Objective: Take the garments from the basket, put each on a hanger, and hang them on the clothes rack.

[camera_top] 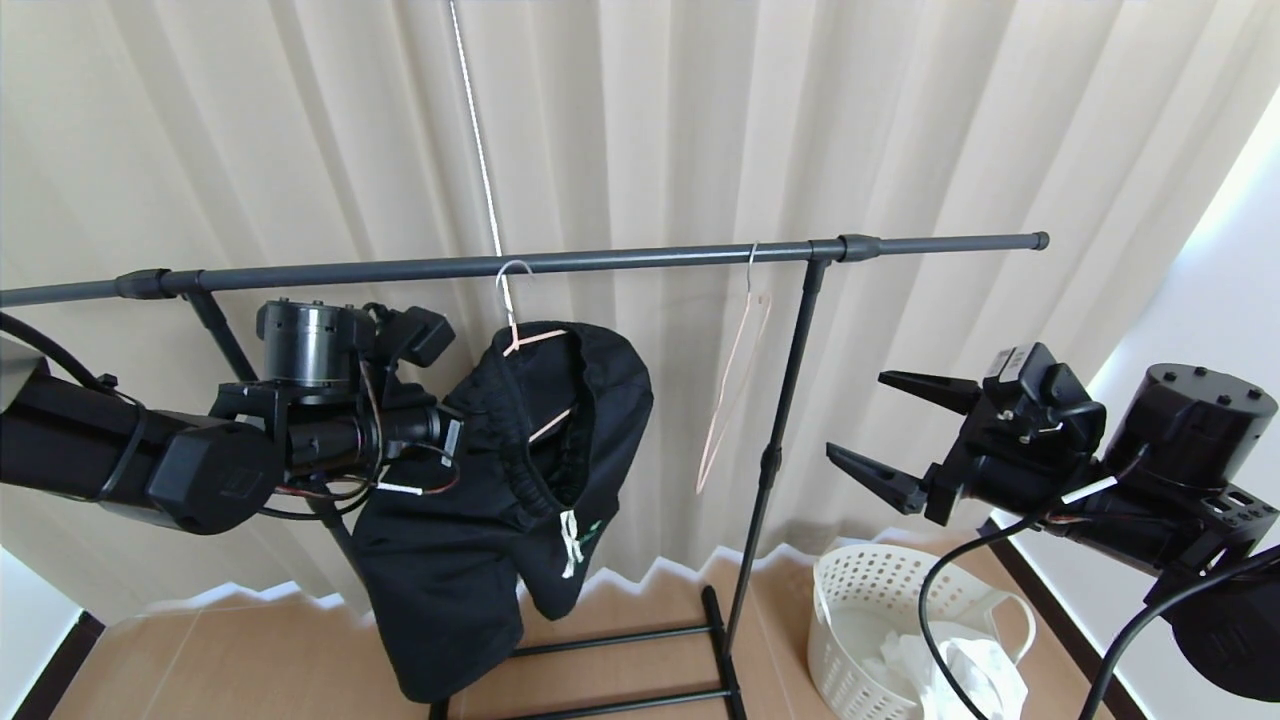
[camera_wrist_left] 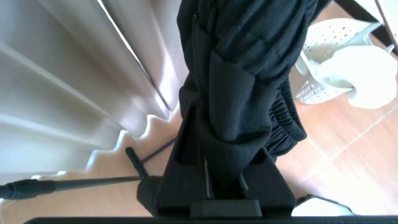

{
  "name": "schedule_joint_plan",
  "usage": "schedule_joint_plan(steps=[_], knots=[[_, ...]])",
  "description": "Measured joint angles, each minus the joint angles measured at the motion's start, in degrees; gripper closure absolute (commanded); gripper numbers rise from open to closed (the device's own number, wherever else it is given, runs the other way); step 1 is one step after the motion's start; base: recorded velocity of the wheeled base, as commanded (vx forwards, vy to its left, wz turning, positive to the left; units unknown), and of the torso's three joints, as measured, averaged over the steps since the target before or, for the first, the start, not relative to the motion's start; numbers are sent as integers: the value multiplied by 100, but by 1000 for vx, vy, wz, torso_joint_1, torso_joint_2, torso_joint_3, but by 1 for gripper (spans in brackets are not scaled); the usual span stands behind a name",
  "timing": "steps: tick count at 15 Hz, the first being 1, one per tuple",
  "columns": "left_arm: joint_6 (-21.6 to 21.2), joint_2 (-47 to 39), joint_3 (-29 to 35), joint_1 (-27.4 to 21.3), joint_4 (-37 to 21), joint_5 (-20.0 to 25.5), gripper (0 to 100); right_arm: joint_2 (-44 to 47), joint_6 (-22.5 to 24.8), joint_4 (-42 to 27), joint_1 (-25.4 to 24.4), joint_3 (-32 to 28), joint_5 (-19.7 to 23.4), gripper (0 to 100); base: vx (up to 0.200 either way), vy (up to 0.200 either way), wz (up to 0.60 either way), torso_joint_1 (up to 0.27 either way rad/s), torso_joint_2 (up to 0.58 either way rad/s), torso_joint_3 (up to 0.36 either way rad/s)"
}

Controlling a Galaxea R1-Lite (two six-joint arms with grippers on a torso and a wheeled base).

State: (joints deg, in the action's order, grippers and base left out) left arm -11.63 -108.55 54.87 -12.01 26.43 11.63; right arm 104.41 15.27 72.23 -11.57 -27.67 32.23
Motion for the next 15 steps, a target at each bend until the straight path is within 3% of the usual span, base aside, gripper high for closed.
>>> schedule_joint_plan(steps=[4, 7, 11, 15], knots=[[224, -110, 100, -28, 422, -22, 100, 0, -1, 0, 0, 0, 1, 0, 0, 0, 0, 0, 0, 0], [499, -262, 340, -116, 430, -66, 100, 0, -1, 0, 0, 9, 0, 0, 0, 0, 0, 0, 0, 0], [706, -628, 819, -229, 433, -474, 100, 20, -1, 5, 0, 6, 0, 0, 0, 0, 0, 0, 0, 0], [898, -898, 1067, -243, 435, -499, 100, 60, 0, 16, 0, 0, 0, 0, 0, 0, 0, 0, 0, 0]])
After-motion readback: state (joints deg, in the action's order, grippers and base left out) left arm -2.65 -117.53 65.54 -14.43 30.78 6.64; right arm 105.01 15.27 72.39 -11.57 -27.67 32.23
